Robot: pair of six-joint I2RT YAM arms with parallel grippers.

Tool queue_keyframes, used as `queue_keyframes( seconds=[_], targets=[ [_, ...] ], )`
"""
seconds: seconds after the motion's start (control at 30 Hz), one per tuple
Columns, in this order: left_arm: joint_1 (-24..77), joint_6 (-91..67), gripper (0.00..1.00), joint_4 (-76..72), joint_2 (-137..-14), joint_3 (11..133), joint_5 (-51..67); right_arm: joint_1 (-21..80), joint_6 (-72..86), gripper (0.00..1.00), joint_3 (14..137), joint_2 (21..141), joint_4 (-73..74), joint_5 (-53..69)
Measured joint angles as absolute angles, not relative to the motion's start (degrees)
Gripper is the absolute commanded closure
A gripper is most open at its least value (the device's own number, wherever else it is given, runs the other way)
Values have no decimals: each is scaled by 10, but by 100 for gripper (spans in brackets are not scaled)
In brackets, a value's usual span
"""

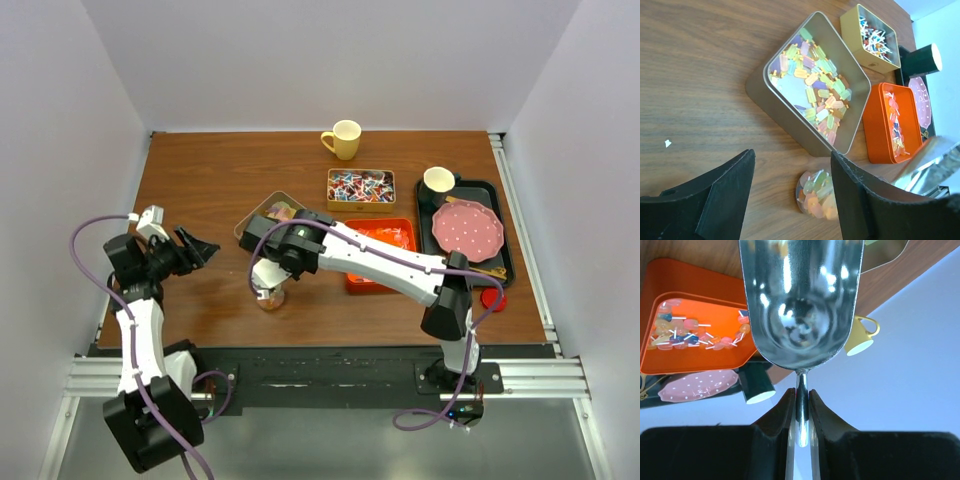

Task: Pack the candies
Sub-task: Place the fake candies in the packing bottle, then move the storage box to the center of the board.

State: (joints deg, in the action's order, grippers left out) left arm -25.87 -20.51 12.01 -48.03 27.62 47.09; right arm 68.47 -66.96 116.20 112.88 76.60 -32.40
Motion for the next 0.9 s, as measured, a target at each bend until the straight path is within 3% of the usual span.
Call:
queue_keyframes(
  seconds=[0.3, 0.53, 0.77, 0.9],
  targets=[
    [-255, -200, 33, 127, -594, 348, 459, 689, -668, 100, 1153, 1126, 765, -336],
    [-175, -136, 32, 139, -736, 470, 430, 676, -638, 100, 1170, 1099, 759, -300],
    [-100, -59, 33, 164, -865, 576, 384, 570, -550, 100, 1255, 1093, 756, -234],
    [-74, -27, 34, 180, -930, 614, 362, 496, -522, 100, 1226, 1080, 738, -219]
  ],
)
